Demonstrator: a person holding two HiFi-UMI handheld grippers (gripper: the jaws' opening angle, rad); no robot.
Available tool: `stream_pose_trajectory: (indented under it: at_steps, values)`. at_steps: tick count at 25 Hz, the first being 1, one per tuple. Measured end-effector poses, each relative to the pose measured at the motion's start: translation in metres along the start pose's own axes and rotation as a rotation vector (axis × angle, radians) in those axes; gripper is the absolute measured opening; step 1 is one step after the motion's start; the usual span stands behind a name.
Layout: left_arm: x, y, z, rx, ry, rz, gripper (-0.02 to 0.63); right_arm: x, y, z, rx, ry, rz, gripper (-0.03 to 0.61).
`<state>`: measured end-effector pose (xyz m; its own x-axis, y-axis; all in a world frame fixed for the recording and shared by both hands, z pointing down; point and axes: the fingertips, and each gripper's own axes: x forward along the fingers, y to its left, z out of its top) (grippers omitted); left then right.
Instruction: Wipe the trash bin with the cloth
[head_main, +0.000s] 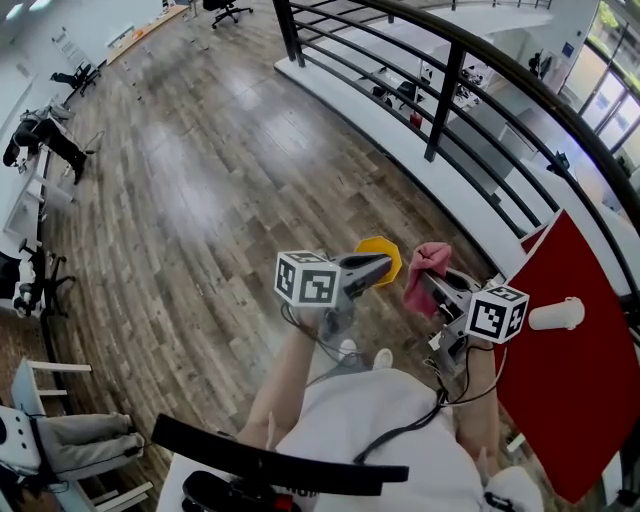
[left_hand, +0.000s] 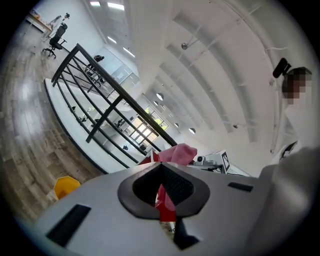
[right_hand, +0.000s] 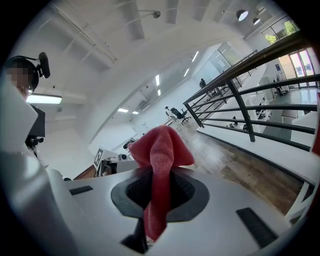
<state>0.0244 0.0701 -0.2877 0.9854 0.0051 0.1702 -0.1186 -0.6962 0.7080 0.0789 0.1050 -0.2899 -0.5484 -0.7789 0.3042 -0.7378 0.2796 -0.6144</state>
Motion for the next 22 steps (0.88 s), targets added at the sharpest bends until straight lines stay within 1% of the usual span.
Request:
stream_pose_trajectory:
  at_steps: [10, 22]
  values:
    - [0.005, 0.000, 0.001, 0.013, 0.019, 0.007, 0.003, 0.000, -0.007, 0.002, -0.009, 0.009, -0.018, 0.051]
    - [0.007, 0.003, -0.001, -0.004, 0.014, 0.019, 0.003, 0.001, -0.013, 0.000, -0.002, 0.021, -0.025, 0.051]
